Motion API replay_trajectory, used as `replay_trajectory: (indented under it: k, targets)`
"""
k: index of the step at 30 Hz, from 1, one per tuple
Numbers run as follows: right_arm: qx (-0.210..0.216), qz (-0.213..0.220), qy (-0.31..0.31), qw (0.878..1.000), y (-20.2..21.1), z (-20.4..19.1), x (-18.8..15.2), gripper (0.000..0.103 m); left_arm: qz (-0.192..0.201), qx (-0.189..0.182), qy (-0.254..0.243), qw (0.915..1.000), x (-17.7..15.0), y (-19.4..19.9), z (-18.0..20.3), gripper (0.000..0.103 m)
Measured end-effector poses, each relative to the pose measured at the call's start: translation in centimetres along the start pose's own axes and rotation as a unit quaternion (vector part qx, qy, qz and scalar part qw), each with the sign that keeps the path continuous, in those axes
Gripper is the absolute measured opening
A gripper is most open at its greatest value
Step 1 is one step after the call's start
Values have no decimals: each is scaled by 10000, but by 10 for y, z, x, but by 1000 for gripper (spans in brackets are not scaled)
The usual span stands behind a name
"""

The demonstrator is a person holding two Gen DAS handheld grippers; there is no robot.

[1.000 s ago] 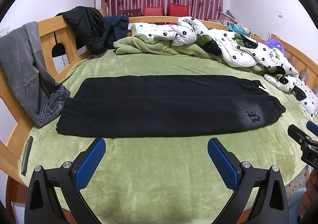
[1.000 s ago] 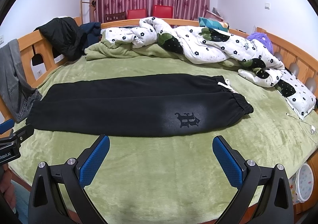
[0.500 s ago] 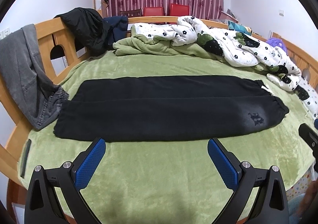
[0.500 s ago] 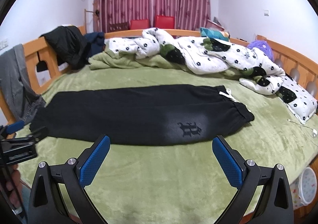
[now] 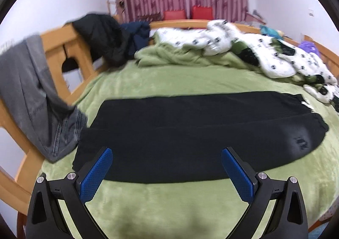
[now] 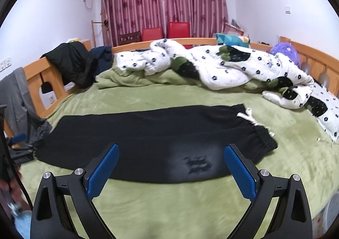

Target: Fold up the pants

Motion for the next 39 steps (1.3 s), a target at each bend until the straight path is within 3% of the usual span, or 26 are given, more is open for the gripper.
replay_trajectory:
  k: [5,9,12,15,18,21,22,23,24,25,26,29,31,34,39]
  targets:
    - [-81,-650,-344,9973,-56,56,-45,86,-618,-54,690,9957,-30,-58,-57,101]
    - [91,-1012,-762,9919,-97,82,-96,67,-929,-78,1169,9888,-71,-92,-92,97]
    - [154,-1203,-939,9882,-120,89,-129,66,-1220,-213,1576,9797,-99,-112,-109,90]
    - [186,-1302,-1190,9841,-136,91,-153,67,-1212,-431,2066,9699,-113,-123,-121,89]
    - [312,-1270,-1515,9798,-145,93,-162,67,-1020,-513,2127,9704,-106,-129,-122,89]
    - [481,-1158,-1776,9761,-161,97,-157,67,-1032,-458,2272,9673,-95,-145,-123,88]
    - [510,-1153,-1878,9741,-168,99,-155,67,-1037,-418,2383,9647,-91,-150,-126,79]
    - [525,-1178,-1984,9716,-175,101,-154,66,-1024,-323,2532,9614,-88,-155,-131,65]
    - [507,-1229,-2084,9690,-183,102,-151,60,-998,-208,2664,9584,-83,-159,-136,56]
    - [521,-1249,-2126,9677,-187,101,-147,50,-1016,-101,2732,9565,-78,-163,-140,36]
    - [549,-1264,-2092,9681,-190,100,-141,27,-1021,-49,2743,9562,-74,-164,-144,15]
    - [410,-880,-1829,9783,-178,99,-111,17,-857,-234,2819,9553,-56,-156,-147,10]
    - [404,-561,-1601,9847,-166,97,-82,15,-524,-286,2634,9628,-29,-143,-141,10]
    - [361,-177,-1446,9887,-159,100,-39,15,-72,-358,2517,9671,13,-133,-132,10]
    - [309,140,-1385,9898,-179,112,8,15,482,-133,2169,9749,74,-151,-114,10]
Point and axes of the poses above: each gripper's, at about its wrist camera, not at the fingertips, and y roughly against the way its jaws point, z to its right, x to its top, the point moved 9 cm from there along -y, roughly the way its jaws point, and after that the axes turned 13 degrees about y, right-handed, at the moved point
